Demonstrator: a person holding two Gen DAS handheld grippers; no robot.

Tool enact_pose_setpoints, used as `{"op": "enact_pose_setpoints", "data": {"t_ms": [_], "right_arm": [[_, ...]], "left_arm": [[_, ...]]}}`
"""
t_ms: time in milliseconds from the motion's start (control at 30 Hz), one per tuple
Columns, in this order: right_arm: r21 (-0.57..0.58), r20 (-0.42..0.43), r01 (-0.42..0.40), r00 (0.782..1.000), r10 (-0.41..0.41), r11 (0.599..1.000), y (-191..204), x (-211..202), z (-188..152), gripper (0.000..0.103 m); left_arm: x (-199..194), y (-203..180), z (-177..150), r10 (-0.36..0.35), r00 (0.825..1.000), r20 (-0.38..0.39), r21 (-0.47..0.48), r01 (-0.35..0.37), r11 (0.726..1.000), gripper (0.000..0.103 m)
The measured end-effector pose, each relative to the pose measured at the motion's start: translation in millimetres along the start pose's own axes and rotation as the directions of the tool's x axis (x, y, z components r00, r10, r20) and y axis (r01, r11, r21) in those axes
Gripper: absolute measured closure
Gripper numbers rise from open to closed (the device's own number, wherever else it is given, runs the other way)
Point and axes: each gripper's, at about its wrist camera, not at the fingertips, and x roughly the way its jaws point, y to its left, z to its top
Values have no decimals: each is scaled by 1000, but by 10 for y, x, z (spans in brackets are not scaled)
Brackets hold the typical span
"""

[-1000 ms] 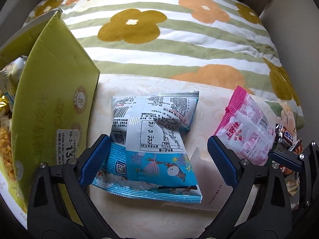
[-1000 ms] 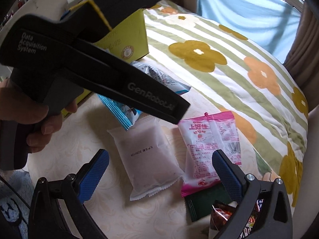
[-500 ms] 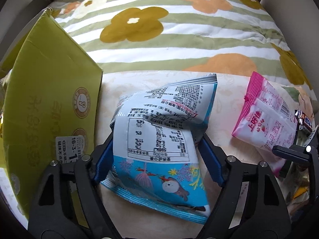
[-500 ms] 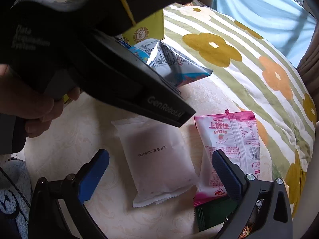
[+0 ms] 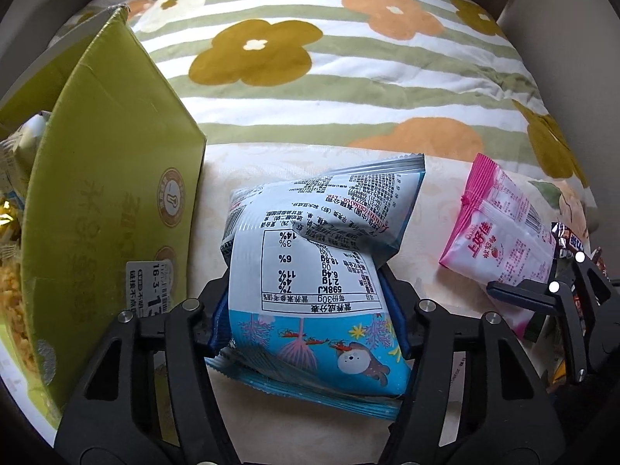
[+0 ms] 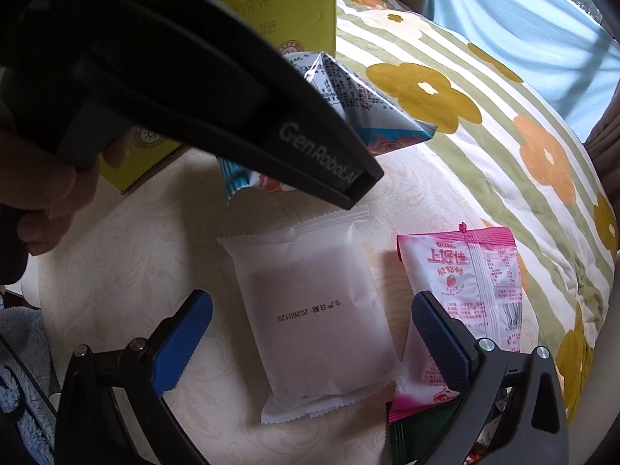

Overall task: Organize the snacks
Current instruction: 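Grasp the blue-white snack bag with the left tool while the right tool grasps the white pastry pack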

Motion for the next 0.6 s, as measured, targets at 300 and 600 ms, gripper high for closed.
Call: {"op": "enact_pose_setpoints", "data": {"t_ms": [300, 600], "right_arm": [[-36, 14, -53, 998, 54, 998, 45, 89, 69, 19], [-42, 9, -1, 1000, 1, 999, 160, 88, -53, 41]], "left_arm": [[-37, 20, -23, -23, 1000, 7, -5, 23, 1000, 44], [-93, 45, -48, -55, 998, 19, -20, 55, 998, 44]]}}
